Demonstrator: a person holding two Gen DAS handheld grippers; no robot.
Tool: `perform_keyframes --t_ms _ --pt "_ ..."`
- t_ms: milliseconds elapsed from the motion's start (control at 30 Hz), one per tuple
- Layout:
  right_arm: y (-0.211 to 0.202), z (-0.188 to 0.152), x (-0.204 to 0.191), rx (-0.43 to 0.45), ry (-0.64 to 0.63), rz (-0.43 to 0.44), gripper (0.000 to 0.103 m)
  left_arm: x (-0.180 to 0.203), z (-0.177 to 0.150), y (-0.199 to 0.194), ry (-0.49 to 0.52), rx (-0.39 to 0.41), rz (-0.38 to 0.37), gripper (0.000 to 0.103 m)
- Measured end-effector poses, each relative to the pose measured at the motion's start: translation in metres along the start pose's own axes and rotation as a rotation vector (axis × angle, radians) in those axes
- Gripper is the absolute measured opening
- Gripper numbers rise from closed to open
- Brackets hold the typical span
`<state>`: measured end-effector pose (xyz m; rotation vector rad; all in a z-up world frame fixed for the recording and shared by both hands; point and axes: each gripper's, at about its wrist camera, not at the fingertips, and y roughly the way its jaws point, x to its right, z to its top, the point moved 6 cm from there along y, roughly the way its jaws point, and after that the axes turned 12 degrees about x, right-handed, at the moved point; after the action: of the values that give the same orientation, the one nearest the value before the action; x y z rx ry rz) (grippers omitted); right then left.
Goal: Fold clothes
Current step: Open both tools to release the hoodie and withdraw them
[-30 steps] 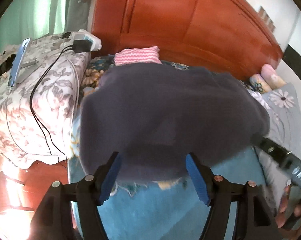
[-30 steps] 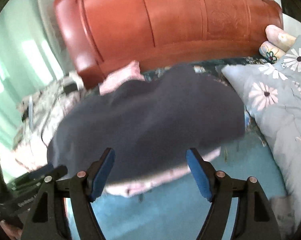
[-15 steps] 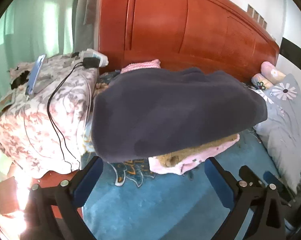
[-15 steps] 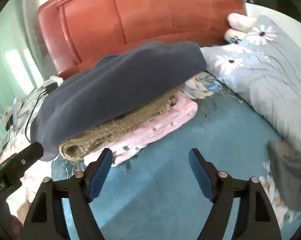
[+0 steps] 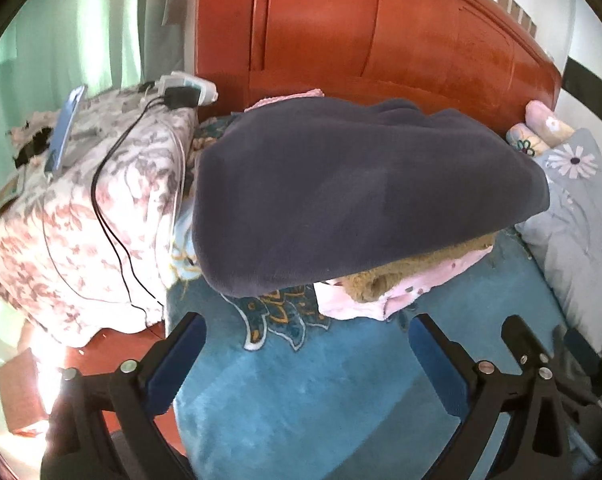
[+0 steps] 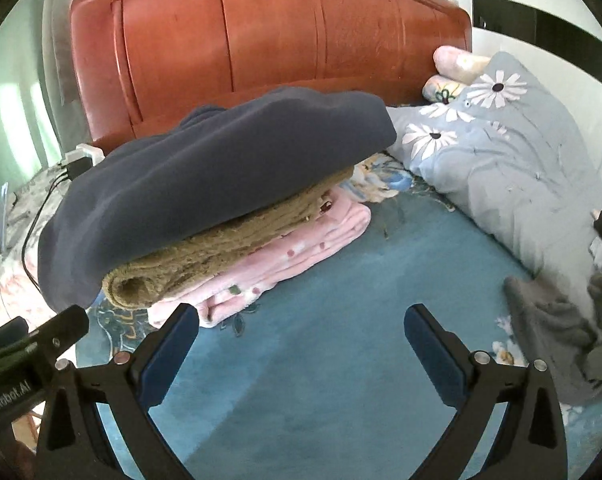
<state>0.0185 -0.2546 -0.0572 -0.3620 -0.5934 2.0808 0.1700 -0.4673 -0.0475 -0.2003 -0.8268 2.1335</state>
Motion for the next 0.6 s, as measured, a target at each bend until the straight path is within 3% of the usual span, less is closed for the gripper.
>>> perform_keyframes --t_ms 333,600 --pt "-0.004 -0.003 -0.013 0.01 -0.102 -0.055 0.103 0.005 -0.004 0.002 0.01 -0.015 -0.034 0.103" --pt "-0.002 -0.005 0.0 -0.004 -0.045 -0.086 0.103 -0.007 -0.006 0.004 0.013 -0.034 0.056 0.103"
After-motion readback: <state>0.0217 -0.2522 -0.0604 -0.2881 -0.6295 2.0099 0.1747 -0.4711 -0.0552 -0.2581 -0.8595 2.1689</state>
